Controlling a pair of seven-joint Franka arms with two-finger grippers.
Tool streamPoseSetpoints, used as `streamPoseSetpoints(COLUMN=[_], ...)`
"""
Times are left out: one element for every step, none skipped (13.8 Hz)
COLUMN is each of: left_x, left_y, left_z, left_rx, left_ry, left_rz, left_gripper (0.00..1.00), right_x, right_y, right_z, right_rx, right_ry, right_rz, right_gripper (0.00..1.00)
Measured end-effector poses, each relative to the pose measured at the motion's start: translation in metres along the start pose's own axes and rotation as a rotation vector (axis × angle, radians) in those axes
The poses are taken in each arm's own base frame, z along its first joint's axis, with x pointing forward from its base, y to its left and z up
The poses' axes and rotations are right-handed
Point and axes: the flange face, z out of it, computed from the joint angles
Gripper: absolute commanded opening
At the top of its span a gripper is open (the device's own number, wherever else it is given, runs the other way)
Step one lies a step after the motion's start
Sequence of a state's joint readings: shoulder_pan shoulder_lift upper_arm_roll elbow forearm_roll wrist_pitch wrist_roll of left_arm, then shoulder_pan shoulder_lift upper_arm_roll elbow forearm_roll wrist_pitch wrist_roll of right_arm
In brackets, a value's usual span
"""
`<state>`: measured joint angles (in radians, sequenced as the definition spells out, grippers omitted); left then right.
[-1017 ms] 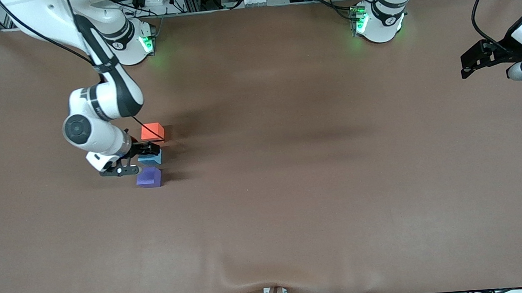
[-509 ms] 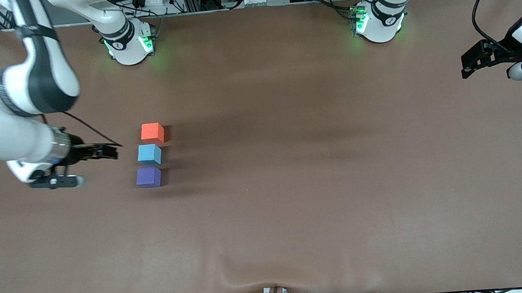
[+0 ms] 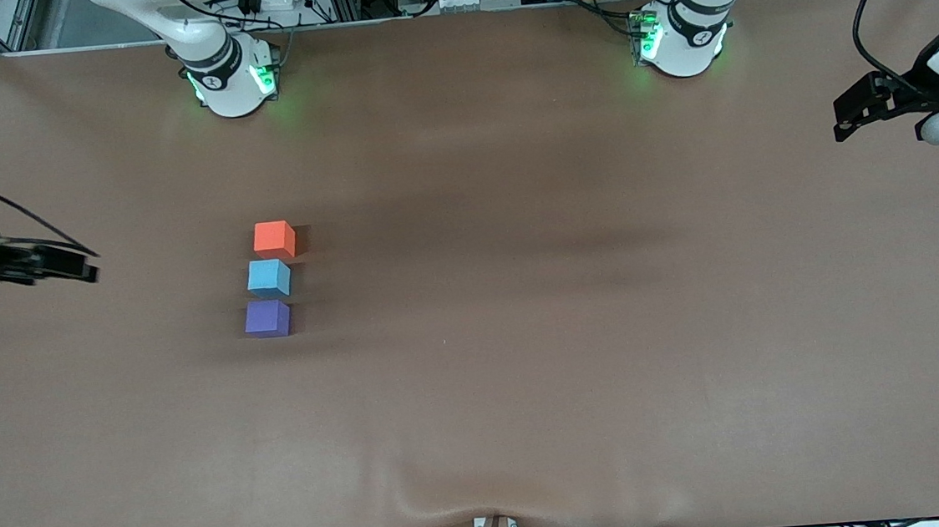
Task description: Place blue block between orange and purple blocks
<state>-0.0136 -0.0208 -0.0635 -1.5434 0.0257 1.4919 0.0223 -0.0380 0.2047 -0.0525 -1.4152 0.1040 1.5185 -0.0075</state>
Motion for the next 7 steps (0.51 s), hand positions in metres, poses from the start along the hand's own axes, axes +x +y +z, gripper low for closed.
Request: streamPoseSetpoints(left_x=[0.0, 0.0, 0.0, 0.0, 0.0, 0.0, 0.0], left_y=[0.0, 0.0, 0.0, 0.0, 0.001, 0.001, 0.001], left_z=[0.0, 0.0, 0.0, 0.0, 0.0, 0.0, 0.0], left_rx=[0.0, 0.0, 0.0, 0.0, 0.0, 0.0, 0.0], left_ry=[0.0, 0.0, 0.0, 0.0, 0.0, 0.0, 0.0], left_rz=[0.0, 0.0, 0.0, 0.001, 0.002, 0.002, 0.003], left_gripper=[1.0, 1.0, 1.0, 1.0, 1.0, 1.0, 1.0], right_x=[-0.002, -0.005, -0.006, -0.008, -0.012, -0.019, -0.029], right_y=[0.002, 0.002, 0.001, -0.001, -0.003, -0.007, -0.009], right_z=[-0.009, -0.015, -0.021, -0.027, -0.036, -0.047, -0.06], right_rx=[0.0, -0.003, -0.012, -0.025, -0.035, -0.045, -0.059], right_ry=[0.0, -0.003, -0.001, 0.002, 0.004, 0.014, 0.028], right_rz=[0.002, 0.0, -0.003, -0.006, -0.012, -0.018, -0.022], right_gripper=[1.0, 1.0, 1.0, 1.0, 1.0, 1.0, 1.0])
